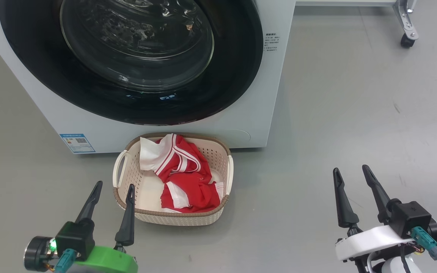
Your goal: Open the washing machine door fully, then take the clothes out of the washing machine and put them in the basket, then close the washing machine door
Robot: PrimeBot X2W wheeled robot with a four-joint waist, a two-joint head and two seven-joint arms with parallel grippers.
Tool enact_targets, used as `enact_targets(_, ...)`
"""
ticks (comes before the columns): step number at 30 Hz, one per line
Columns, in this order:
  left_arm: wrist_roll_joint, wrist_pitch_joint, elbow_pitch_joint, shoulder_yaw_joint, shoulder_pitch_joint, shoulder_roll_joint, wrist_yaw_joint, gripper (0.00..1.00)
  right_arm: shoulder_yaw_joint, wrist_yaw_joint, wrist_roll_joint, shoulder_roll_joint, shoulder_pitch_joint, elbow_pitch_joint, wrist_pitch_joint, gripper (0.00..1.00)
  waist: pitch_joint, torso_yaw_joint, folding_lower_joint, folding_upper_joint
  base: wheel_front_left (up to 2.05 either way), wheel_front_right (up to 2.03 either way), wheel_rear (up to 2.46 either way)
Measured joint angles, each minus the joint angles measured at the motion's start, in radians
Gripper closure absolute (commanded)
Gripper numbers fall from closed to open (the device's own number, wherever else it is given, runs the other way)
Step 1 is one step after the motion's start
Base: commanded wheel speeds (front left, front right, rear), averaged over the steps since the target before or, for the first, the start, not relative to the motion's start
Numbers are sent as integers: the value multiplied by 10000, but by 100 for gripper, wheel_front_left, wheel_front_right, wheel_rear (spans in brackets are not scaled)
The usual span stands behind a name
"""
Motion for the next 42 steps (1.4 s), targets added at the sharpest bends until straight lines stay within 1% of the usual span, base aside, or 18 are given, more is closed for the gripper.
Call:
enact_targets(2, 0, 6, -12, -2, 0, 0, 0, 0, 2, -15, 0, -4, 0, -71, 2, 0, 10, 7, 0, 1, 0, 0, 0)
enact_targets(3, 0, 6, -17, -2, 0, 0, 0, 0, 4, -82, 0, -4, 0, -100, 4, 0, 13, 11, 0, 0, 0, 0, 0)
enact_targets(21, 2, 157, -105, -46, 0, 17, 44, 0, 6, -94, 0, -21, 187, -472, 182, 0, 54, 51, 0, 0, 0, 0, 0)
enact_targets(22, 0, 167, -111, -59, 0, 21, 44, 100, 6, -94, 0, -21, 187, -499, 194, 100, 62, 54, 0, 0, 0, 0, 0)
enact_targets(28, -29, 169, 320, -167, 120, -132, 36, 100, 61, -79, 35, 81, 359, -88, 209, 100, 69, 56, 1, 0, 0, 0, 0)
enact_targets(34, -499, 167, 259, -196, 312, -157, -40, 100, 96, -59, 537, 102, 445, -123, 209, 100, 34, 25, 0, 0, 0, 0, 0)
enact_targets(37, -943, 165, 205, -190, 363, -182, -109, 100, 98, 23, 928, 123, 471, -151, 209, 100, -4, -2, 0, 0, 0, 0, 0)
enact_targets(42, -1766, 171, 186, -52, 367, -226, -196, 100, -8, 54, 1783, 155, 505, -176, 268, 100, -50, -38, 0, 0, 0, 0, 0)
